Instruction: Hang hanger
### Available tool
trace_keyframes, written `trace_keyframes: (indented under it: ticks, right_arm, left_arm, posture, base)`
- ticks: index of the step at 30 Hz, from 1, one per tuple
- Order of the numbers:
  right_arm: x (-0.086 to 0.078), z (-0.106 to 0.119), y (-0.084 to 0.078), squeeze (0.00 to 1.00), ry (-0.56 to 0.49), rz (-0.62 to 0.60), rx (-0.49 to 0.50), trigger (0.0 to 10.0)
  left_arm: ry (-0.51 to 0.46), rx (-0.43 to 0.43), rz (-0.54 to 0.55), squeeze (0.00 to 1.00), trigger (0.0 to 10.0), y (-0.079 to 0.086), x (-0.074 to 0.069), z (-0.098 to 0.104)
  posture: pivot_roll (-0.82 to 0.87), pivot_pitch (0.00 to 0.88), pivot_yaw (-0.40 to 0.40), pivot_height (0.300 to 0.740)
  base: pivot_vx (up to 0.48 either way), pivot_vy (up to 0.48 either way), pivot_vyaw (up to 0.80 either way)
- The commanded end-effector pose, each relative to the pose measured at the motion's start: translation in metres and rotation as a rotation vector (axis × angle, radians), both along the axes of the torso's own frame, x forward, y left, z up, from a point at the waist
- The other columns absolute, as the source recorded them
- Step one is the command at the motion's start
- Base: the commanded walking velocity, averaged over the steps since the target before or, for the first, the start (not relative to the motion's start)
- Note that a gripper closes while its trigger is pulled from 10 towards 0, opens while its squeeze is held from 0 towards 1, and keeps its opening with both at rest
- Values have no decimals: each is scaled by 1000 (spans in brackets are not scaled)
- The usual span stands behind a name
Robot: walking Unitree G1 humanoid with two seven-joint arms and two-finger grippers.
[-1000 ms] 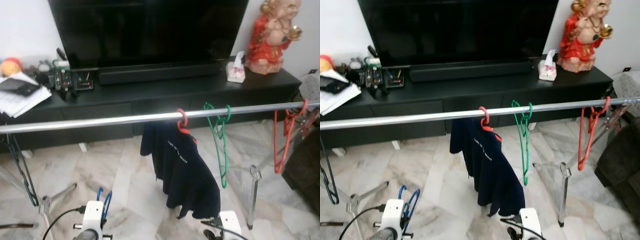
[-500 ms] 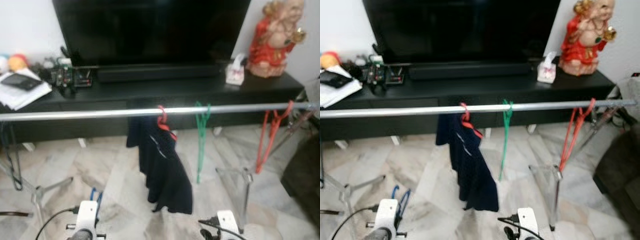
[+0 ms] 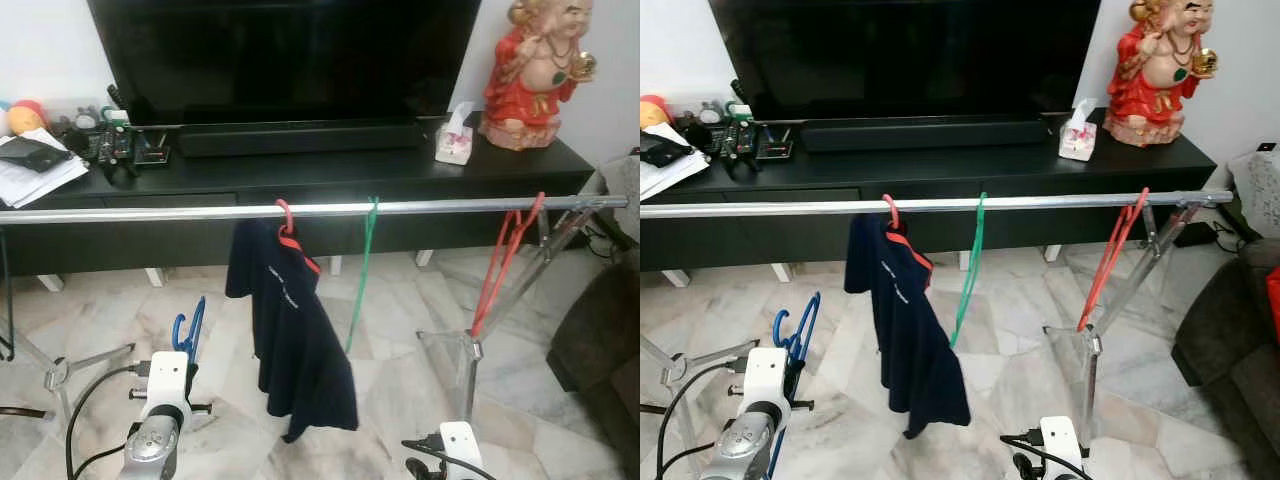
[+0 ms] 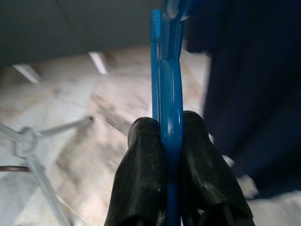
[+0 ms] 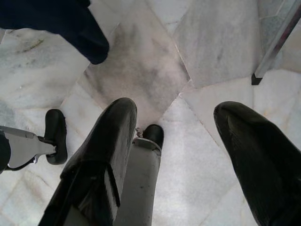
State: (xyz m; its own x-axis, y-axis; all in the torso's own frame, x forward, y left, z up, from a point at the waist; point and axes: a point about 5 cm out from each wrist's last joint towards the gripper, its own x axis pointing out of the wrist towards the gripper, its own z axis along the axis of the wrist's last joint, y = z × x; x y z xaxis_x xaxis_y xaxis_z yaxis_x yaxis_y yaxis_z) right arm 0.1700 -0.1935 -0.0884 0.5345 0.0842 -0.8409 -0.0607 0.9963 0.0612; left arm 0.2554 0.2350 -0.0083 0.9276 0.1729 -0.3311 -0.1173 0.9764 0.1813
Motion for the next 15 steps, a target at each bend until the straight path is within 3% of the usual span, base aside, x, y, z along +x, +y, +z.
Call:
trace_keyframes:
  ticks: [1, 5, 8, 13, 15]
  right_arm:
    - [2, 1, -2, 0, -7, -4, -5, 10000]
    - [2, 1, -2, 0, -7, -4, -9, 10000]
    - [2, 1, -3, 0, -7, -1, -12, 10000]
    - [2, 1, -3, 0, -8, 3, -17, 10000]
    - [2, 1, -3, 0, -8, 3, -17, 10000]
  left_arm:
    - [-48, 5, 42, 0, 10000, 8, 1, 7]
    - [-62, -5, 67, 0, 10000, 13, -3, 6]
    - [-75, 7, 28, 0, 10000, 10, -12, 4]
    - [-146, 3, 21, 0, 10000, 6, -38, 4]
    - [-171, 3, 21, 0, 10000, 4, -41, 8]
  posture:
    - [-42, 27, -43, 740]
    - [-41, 25, -44, 740]
    - [-39, 26, -45, 740]
    - [-32, 27, -46, 740]
    - [-31, 27, -46, 740]
  base:
    - [0, 0, 0]
    - [0, 0, 0]
    - [0, 0, 0]
    - [0, 0, 0]
    - [0, 0, 0]
